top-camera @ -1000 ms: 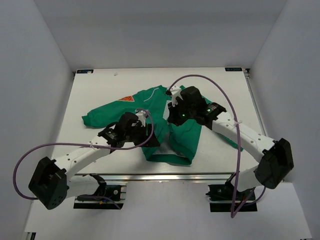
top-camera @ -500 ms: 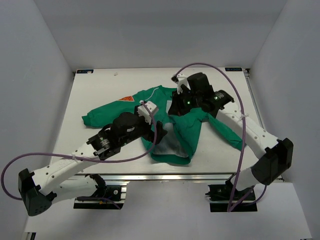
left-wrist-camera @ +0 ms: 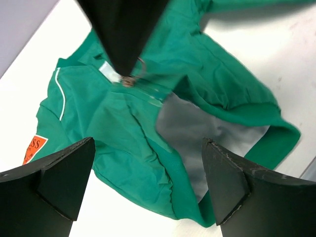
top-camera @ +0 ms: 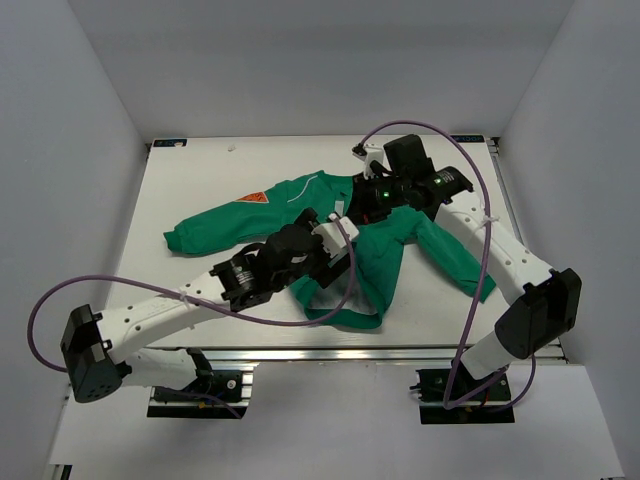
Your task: Zip up the jacket
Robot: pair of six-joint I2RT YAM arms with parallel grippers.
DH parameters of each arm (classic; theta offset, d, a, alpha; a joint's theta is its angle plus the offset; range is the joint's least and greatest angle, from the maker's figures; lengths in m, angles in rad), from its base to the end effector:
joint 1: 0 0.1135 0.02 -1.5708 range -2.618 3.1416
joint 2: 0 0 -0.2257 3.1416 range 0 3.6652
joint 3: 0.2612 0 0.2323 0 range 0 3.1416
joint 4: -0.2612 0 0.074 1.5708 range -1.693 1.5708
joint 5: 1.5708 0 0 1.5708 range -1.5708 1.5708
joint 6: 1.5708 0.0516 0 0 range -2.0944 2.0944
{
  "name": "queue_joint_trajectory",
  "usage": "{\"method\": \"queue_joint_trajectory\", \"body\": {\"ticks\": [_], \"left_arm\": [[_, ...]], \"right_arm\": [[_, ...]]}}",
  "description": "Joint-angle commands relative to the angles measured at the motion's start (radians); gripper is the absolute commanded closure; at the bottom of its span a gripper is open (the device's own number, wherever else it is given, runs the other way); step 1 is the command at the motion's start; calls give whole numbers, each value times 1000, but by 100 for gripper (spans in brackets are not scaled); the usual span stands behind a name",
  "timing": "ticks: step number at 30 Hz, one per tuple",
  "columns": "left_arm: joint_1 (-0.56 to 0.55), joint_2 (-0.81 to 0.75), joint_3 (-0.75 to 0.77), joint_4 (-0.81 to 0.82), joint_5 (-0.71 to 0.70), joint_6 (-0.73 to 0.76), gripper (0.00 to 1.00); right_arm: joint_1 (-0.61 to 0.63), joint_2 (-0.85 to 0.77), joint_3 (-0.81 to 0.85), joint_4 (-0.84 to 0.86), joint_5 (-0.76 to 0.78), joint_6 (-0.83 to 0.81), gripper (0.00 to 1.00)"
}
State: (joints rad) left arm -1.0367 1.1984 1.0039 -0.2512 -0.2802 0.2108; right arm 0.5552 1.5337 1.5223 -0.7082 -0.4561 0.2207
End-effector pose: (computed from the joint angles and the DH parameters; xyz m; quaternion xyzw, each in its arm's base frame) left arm 0.1554 -0.2348 0.2859 0.4288 0.7234 -0.1037 0.5311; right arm 0.2661 0.1918 0.3172 -0.2397 0.8593 0.3427 0.2944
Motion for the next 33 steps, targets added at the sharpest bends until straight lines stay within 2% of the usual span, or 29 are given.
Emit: {"method": "queue_joint_trajectory", "body": {"ticks": [1,6,12,17,19,23,29,32,33], "left_arm": [[-8,13,29,44,30,51,2],[-8,35,6,156,-10,70,3],[-8,66,-24,274,-22,114,11],[-8,113,-8,262,-34,128,27],[-8,115,-5,256,-34,130,27],[-8,96,-14,227,-27,133,18],[-8,108,-14,230,-33,167,16],[-8,133,-7,239,-10,182,23],[-8,148,-4,242,-5,186,29]], "right_arm": [[-12,-15,44,-4,-46,9,100],[-18,-27,23,12,-81,11,100],[-20,-40,-14,36,-111,20,100],[-28,-41,-13,41,-118,23,100],[-35,-38,-14,38,-118,28,100],[-54,-32,-17,36,-122,34,100],[-60,-30,-21,35,-131,32,100],[-58,-32,-22,38,-144,32,100],[-58,-32,-22,39,-144,34,100]]}}
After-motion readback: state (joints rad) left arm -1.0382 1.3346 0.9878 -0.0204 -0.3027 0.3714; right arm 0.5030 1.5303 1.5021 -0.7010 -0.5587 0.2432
